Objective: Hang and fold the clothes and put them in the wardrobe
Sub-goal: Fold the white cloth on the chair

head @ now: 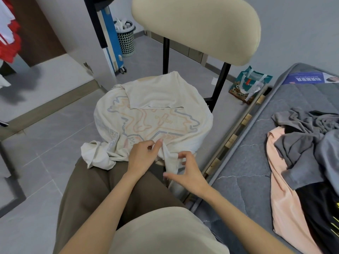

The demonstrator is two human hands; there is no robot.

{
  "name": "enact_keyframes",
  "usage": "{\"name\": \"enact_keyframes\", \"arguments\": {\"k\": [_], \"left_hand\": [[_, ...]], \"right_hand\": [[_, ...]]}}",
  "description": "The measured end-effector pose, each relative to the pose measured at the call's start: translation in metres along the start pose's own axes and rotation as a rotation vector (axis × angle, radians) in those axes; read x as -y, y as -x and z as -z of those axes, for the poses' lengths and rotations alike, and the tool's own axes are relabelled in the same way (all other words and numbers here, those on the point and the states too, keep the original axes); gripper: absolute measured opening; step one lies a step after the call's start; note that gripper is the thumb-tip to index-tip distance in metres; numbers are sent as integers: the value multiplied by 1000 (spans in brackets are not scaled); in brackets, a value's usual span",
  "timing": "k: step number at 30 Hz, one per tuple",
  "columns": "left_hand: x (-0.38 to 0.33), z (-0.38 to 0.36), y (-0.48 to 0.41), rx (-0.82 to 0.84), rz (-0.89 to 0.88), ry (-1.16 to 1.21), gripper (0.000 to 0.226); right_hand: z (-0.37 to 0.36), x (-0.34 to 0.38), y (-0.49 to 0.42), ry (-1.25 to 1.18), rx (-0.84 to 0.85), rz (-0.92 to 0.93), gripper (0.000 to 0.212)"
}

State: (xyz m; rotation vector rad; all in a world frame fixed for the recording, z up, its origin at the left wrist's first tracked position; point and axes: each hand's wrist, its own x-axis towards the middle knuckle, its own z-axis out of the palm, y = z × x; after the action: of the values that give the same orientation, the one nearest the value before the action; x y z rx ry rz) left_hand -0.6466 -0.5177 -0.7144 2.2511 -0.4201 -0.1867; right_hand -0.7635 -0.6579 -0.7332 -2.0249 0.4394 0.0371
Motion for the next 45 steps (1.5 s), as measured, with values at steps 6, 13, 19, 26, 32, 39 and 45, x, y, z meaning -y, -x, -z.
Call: {"name": "enact_keyframes", "arguments": {"k": [6,13,19,26,32,39,45], "left_hand": [[9,2,-2,40,28,106,46],[0,-4,11,143,-472,-111,48],[-26,-17,16,139,-282,88,10],[-39,-16,12,160,-57,352,21],[-43,-1,12,139,11,497,26],[-45,0,16,311,94,520,12],[-56,-20,26,376,14,323,18]], "right_hand": [[2,13,-17,-214,-184,-57,8],[44,29,-7,-187,-153,187,7],[62,23,-5,-224,-162,132,15],[46,-25,2,133,64,-134,64],[51,-30,1,322,-179,-144,13],[144,26,20,-51,-521,169,11],[166,23,32,-255,-326,-26,16]]}}
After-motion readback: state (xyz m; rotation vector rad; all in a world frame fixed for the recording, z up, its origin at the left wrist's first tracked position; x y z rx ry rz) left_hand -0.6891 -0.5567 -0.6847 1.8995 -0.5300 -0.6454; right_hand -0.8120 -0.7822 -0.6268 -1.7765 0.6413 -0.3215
